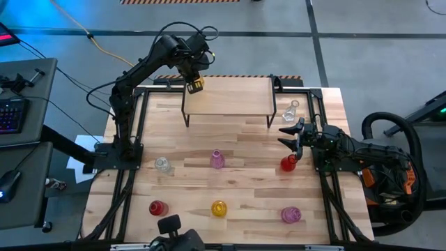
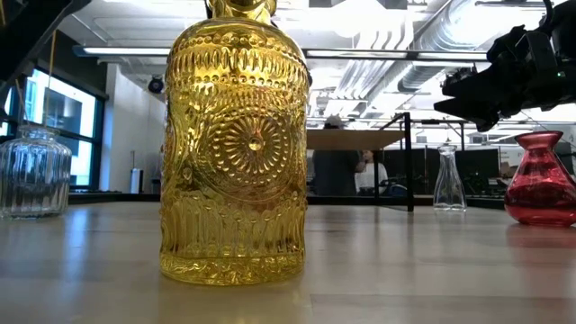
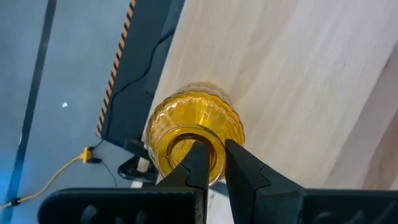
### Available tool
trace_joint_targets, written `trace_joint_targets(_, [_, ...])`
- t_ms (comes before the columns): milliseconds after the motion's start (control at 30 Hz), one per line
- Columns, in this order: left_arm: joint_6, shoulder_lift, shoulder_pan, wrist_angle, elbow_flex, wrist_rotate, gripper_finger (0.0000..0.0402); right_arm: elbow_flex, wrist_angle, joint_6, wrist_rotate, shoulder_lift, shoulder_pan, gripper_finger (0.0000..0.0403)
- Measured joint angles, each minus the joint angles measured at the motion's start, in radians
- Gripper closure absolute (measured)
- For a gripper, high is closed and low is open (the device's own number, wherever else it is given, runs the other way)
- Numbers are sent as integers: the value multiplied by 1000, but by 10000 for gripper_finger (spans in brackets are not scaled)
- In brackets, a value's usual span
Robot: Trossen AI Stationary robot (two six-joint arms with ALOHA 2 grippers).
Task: Sort vases onto shelf
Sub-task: Put the top yellow vase on the shelf
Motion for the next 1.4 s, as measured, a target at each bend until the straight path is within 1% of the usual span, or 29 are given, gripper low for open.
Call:
trace_joint_targets(133, [6, 1, 6, -6, 0, 22, 382, 0, 0, 0, 0, 0, 0, 194])
trace_joint_targets(367, [6, 33, 9, -13, 0, 29, 382, 0, 0, 0, 0, 0, 0, 194])
trace_joint_targets(633, [6, 33, 20, -13, -1, 27, 381, 0, 0, 0, 0, 0, 0, 194])
trace_joint_targets(867, [11, 33, 19, -9, -1, 23, 361, 0, 0, 0, 0, 0, 0, 194])
trace_joint_targets(1167, [13, 33, 21, -2, -1, 36, 357, 0, 0, 0, 0, 0, 0, 194])
trace_joint_targets(1400, [14, 33, 21, 0, -1, 35, 331, 0, 0, 0, 0, 0, 0, 194])
